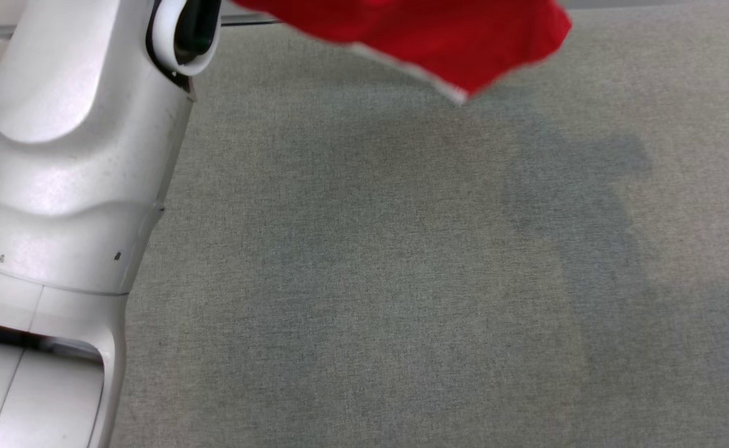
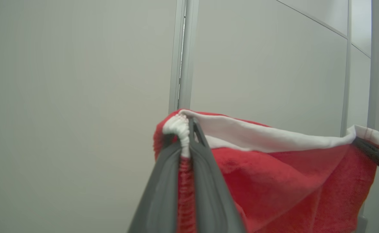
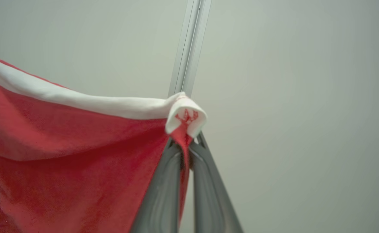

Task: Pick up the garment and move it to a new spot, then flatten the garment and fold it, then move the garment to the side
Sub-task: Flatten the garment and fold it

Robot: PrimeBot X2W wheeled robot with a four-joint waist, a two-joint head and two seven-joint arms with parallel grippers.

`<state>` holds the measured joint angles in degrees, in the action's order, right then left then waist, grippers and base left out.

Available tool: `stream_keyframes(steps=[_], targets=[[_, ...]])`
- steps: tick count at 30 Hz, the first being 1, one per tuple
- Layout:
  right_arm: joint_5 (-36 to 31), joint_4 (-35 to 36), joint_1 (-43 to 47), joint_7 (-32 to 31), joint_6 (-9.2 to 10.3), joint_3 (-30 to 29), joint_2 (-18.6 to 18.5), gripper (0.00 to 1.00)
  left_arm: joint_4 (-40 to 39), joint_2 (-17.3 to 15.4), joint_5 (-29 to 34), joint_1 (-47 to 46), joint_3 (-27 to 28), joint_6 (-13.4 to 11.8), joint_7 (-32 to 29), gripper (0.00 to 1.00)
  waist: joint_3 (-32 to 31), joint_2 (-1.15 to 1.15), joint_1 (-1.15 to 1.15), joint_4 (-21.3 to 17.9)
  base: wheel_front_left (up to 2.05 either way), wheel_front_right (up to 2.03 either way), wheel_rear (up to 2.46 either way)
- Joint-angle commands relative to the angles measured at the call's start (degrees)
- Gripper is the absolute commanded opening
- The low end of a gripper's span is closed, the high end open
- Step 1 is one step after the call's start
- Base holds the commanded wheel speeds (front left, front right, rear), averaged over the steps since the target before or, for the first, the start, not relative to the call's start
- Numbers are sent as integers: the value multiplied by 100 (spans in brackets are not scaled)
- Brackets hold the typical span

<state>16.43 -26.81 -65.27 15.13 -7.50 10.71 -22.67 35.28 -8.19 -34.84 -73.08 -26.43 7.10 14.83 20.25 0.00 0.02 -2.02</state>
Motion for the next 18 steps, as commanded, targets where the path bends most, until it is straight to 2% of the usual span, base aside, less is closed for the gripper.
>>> stream_keyframes(steps=[1, 3, 7, 13, 16, 18], targets=[[-60, -59, -106, -1, 2, -50, 3, 0, 94, 34, 10, -61, 60, 30, 33, 0, 96, 0, -2, 60, 0, 0, 0], [-71, -48, -83, -1, 2, -104, 31, 0, 57, 118, -26, 67, 241, 39, 37, 0, 97, 0, -2, 46, 0, 0, 0], [80, 38, 614, -1, 2, -4, 86, 0, -46, 203, -144, 883, 312, 39, 41, 0, -70, 0, -2, 5, 0, 0, 0], [496, 290, 2289, -1, 4, 107, 83, 0, -242, 108, -474, 2832, 470, 38, 43, 0, -492, 0, -2, -4, 0, 0, 0], [685, 399, 3137, 1, 5, 96, 140, 0, -165, 103, -404, 3792, 285, 39, 44, 0, -735, 0, -2, 5, 0, 0, 0], [818, 453, 3708, 1, 6, 42, 220, 0, -170, 97, -347, 4368, 406, 31, 45, 0, -896, 0, -2, 22, 0, 0, 0]])
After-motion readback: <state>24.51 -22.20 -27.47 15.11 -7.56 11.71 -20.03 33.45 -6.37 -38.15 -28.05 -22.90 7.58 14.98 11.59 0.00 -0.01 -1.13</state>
